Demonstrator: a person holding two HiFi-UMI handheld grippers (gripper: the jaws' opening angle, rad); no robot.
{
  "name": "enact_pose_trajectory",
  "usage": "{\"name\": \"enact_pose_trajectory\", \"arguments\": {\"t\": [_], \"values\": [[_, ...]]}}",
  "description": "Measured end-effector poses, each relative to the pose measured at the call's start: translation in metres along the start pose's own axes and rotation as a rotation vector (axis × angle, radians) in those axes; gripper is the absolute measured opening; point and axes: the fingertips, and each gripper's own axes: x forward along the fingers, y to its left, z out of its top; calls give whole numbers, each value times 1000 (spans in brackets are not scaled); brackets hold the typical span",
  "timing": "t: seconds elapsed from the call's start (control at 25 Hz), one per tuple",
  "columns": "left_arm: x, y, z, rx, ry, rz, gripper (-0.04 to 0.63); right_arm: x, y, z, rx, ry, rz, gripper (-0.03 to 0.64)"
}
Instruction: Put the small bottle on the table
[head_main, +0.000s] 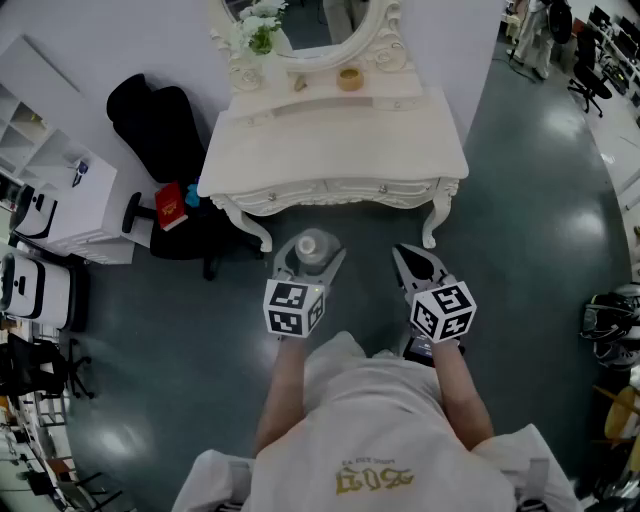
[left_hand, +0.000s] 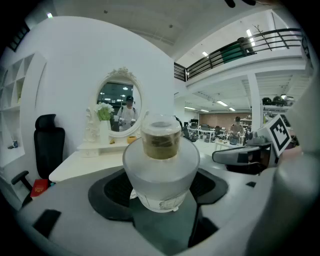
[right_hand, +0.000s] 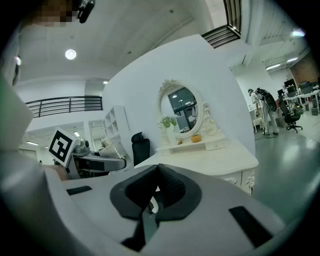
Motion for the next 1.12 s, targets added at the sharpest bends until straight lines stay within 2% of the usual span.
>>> {"name": "enact_pose_trajectory", "arguments": {"t": [0.56, 0.88, 1.12], "values": [[14, 19, -6, -40, 16, 0, 345, 18, -10, 1, -35, 20, -10, 12], [71, 86, -13, -80, 47, 4, 345, 93, -44, -2, -32, 69, -42, 12], [140, 161, 14, -75, 34, -16, 345, 183, -81, 13, -16, 79, -87, 12]]}}
